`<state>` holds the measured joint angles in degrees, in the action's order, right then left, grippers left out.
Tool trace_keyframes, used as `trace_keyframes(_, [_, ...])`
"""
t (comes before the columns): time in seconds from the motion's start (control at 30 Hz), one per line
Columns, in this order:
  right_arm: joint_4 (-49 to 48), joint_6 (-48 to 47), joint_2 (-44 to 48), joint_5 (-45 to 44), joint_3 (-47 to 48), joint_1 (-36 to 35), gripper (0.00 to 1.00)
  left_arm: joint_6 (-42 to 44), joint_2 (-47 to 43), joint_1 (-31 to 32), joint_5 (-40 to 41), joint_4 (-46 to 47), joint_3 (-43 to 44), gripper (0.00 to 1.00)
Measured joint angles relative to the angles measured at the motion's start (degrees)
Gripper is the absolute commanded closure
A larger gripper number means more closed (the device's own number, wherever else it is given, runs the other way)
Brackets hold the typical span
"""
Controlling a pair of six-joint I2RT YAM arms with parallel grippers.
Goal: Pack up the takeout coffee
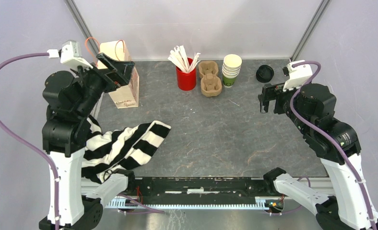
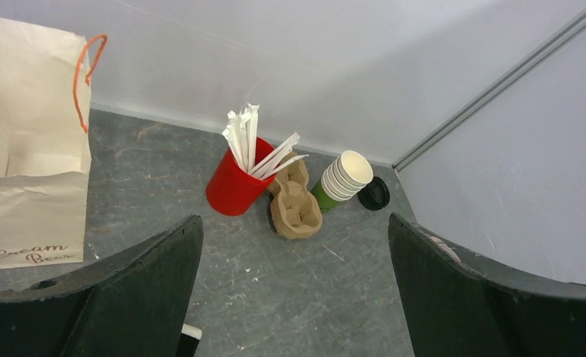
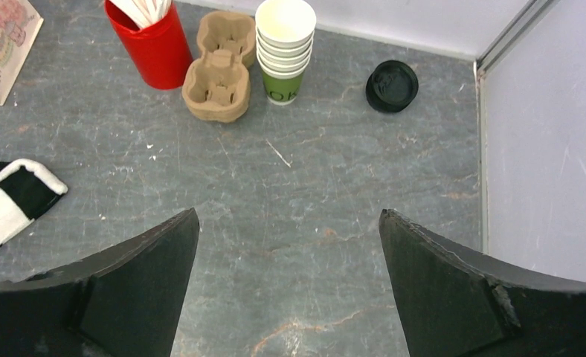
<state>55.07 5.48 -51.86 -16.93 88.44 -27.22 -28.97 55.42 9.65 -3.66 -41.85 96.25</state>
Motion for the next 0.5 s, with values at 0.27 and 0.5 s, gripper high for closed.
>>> trace_keyframes(0.27, [0.83, 1.40, 0.98, 2.56, -3.76, 1.29, 0.02, 0.02, 2.45, -1.33, -3.61, -0.02, -1.05, 0.01])
trace_keyframes(0.5, [-0.42, 2.49, -1.36, 6.38, -8.26, 1.49, 0.03, 0.00, 2.19, -1.62, -6.05, -0.11, -3.50, 0.00])
